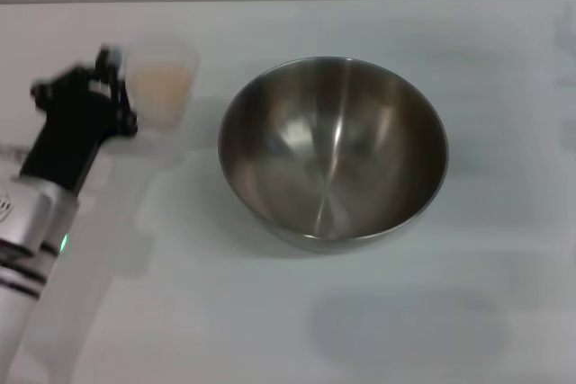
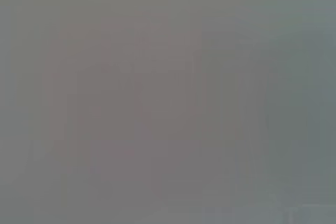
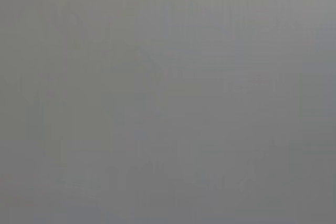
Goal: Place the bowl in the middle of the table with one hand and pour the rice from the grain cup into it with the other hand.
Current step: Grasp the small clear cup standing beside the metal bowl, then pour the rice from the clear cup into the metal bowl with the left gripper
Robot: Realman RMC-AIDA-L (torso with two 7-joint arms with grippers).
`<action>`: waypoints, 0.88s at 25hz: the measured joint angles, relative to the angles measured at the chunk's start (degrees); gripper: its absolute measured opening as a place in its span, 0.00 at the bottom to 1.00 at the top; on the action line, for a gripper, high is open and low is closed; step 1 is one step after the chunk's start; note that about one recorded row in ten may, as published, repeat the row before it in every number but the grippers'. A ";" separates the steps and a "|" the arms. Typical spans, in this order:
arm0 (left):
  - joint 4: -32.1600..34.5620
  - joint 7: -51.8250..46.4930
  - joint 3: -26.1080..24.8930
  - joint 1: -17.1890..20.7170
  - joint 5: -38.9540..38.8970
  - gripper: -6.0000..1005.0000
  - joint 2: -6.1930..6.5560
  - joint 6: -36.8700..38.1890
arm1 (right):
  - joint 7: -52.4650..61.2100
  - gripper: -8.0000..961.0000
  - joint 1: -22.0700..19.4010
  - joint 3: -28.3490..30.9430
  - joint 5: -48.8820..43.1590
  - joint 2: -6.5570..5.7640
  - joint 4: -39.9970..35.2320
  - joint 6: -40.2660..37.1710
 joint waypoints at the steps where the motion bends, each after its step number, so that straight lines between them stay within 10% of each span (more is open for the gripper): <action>1: -0.59 4.08 -0.16 -1.57 0.23 0.03 0.15 3.20 | 0.00 0.53 0.01 0.00 -0.09 0.00 -0.26 0.00; 10: -0.90 21.71 0.37 -6.15 6.50 0.04 0.04 7.47 | 0.00 0.54 0.26 0.00 -0.35 0.00 -0.54 0.00; 22: -4.37 77.03 6.19 -8.37 15.78 0.04 -0.13 3.45 | -0.01 0.54 1.38 0.00 -0.42 0.00 -0.16 -0.48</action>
